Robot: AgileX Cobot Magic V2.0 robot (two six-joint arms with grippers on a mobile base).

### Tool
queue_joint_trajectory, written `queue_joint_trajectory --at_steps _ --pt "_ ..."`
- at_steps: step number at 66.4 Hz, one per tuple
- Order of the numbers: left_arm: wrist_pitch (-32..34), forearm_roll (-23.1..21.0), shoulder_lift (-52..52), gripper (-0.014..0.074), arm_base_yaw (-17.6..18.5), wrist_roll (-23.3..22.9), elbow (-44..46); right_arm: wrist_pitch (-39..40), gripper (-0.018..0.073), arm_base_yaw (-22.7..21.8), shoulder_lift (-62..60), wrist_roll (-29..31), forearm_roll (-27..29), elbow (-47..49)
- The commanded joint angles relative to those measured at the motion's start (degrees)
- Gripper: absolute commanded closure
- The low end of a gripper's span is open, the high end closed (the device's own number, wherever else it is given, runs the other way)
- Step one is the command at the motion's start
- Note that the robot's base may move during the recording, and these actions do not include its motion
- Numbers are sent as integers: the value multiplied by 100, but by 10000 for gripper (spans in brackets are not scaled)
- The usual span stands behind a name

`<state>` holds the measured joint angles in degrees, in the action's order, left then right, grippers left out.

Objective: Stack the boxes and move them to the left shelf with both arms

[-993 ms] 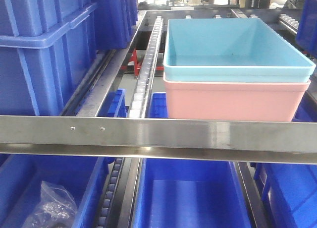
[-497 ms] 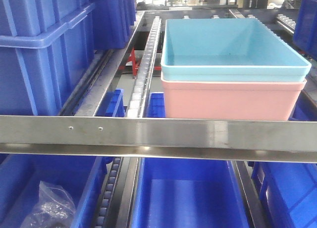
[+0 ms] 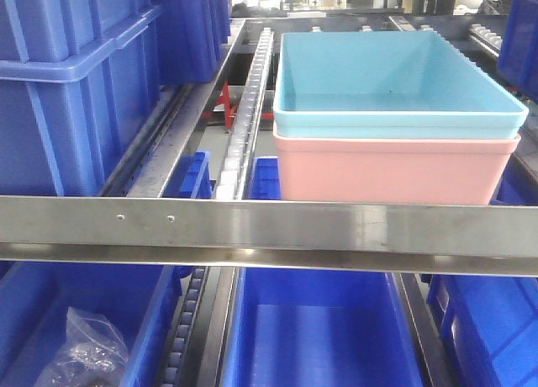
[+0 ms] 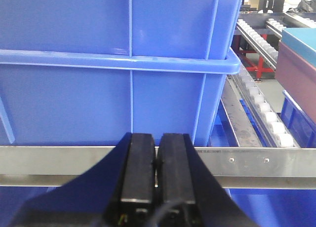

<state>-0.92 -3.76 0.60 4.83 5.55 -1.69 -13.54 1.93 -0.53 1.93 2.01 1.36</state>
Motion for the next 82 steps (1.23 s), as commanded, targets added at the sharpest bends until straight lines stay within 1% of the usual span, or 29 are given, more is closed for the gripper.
queue_joint_trajectory --at_steps 1,7,14,21,82 --pt "429 -46 -60 599 -14 -61 -175 884 505 -104 -102 33 13 0" --pt "429 -46 -60 599 -14 -61 -175 1281 505 -147 -102 -58 13 -207" --pt "429 -46 -60 599 -14 -61 -175 1354 505 -200 -102 -65 13 -199" --pt "429 -46 -60 599 -14 -61 -175 1451 505 -374 -102 -65 13 -199" --pt "429 -46 -60 599 -14 -61 -175 1451 505 -407 -122 -65 13 -199"
